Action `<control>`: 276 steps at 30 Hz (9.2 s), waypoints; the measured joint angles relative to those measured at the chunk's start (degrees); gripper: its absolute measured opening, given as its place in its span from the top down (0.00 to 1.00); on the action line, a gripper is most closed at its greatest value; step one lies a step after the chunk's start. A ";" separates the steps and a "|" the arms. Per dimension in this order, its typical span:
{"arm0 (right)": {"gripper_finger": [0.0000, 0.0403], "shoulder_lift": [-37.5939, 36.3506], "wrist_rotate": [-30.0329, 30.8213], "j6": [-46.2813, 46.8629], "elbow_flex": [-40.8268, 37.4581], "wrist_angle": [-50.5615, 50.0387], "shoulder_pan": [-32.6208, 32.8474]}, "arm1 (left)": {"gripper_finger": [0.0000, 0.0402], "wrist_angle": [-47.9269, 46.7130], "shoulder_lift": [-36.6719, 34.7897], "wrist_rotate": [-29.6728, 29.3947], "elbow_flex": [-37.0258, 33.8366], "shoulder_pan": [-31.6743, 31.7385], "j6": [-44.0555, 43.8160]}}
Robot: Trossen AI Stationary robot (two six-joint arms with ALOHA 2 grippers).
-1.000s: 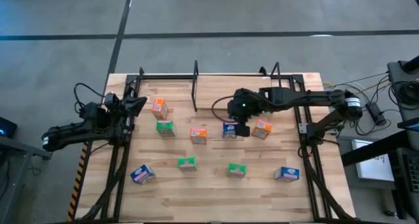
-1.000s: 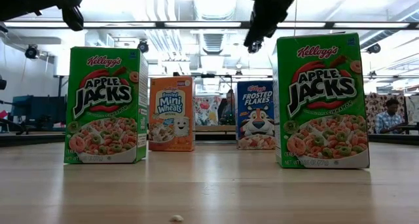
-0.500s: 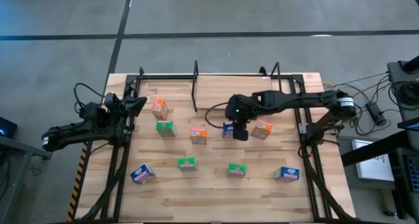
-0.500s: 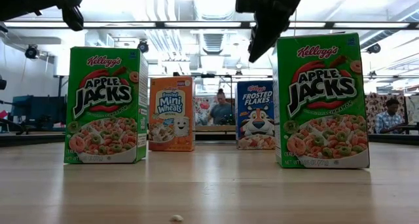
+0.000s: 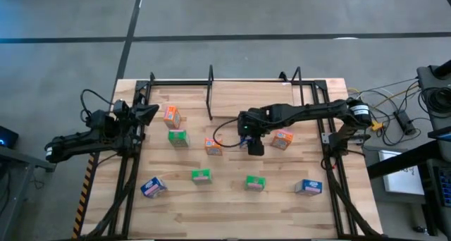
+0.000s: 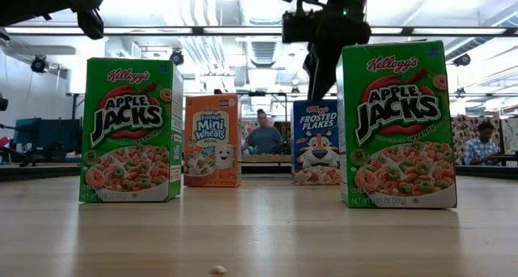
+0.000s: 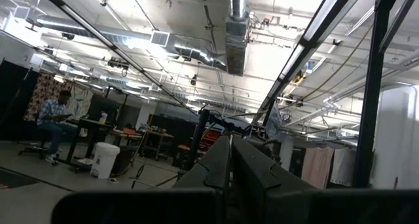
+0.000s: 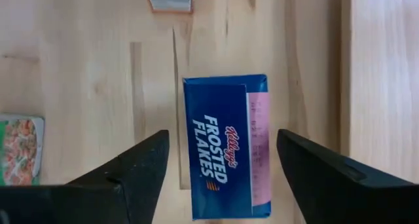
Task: Stack cereal on shelf
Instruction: Put the top blue cereal box on the shelf
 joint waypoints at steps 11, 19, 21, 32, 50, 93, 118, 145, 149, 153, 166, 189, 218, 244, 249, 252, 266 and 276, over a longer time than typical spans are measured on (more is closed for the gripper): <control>0.45 1.10 -0.01 -0.39 0.00 -0.04 0.00 | 1.00 -0.01 0.00 0.00 0.00 0.00 -0.01; 0.58 0.78 -0.12 -0.26 0.00 0.15 0.00 | 1.00 -0.01 0.00 0.00 0.00 0.00 -0.01; 0.60 0.78 -0.12 -0.24 0.00 0.30 0.00 | 1.00 -0.01 0.00 0.00 0.00 0.01 -0.01; 0.62 -0.27 -0.11 -1.51 6.86 -1.64 -0.81 | 1.00 0.00 0.00 0.00 0.00 0.00 -0.25; 0.62 2.63 -1.42 -13.92 22.93 -1.25 -17.36 | 1.00 0.04 0.00 -0.02 0.00 0.02 -0.25; 0.46 12.81 -6.64 -13.62 38.64 -9.87 -21.66 | 1.00 0.19 0.00 -0.02 0.00 0.02 -0.23; 0.97 -13.47 -6.51 -11.33 -9.34 25.37 -12.26 | 1.00 -2.84 0.35 -0.02 0.00 0.02 -0.37; 0.97 -12.29 7.50 0.18 -32.03 54.04 -17.72 | 1.00 7.52 3.21 -1.11 0.00 0.02 4.95; 0.97 -9.73 7.53 -2.63 -32.04 60.17 -19.39 | 1.00 7.53 3.17 -1.10 0.00 0.02 4.96; 0.97 -7.79 7.56 -3.04 -32.04 64.79 -20.78 | 1.00 7.57 3.17 -1.09 0.00 0.02 4.98; 0.97 -3.19 7.45 -4.10 -32.02 74.32 -21.64 | 1.00 7.79 3.17 -1.07 0.00 0.02 4.98; 0.97 2.66 4.49 -1.55 -31.85 79.56 -20.31 | 1.00 7.51 3.17 -1.05 0.00 0.02 4.98; 0.97 16.40 6.11 -9.49 -11.97 72.09 -23.62 | 1.00 7.16 3.17 -1.05 0.00 0.02 4.98; 0.97 17.23 5.61 -9.49 -11.19 71.63 -24.41 | 1.00 7.16 3.17 -1.04 0.00 0.02 4.98; 0.97 19.43 5.45 -9.23 -8.78 72.35 -24.41 | 1.00 7.23 3.17 -1.04 0.00 0.02 4.98; 0.97 20.45 5.70 -9.10 -7.19 72.40 -24.41 | 1.00 7.27 3.17 -1.05 0.00 0.02 4.98; 0.97 22.03 5.93 -9.18 -3.98 70.67 -24.65 | 1.00 7.12 3.17 -1.05 0.00 0.00 4.78; 0.97 21.68 6.35 -11.08 -3.98 67.87 -24.76 | 1.00 7.12 3.17 -1.03 0.00 0.00 4.50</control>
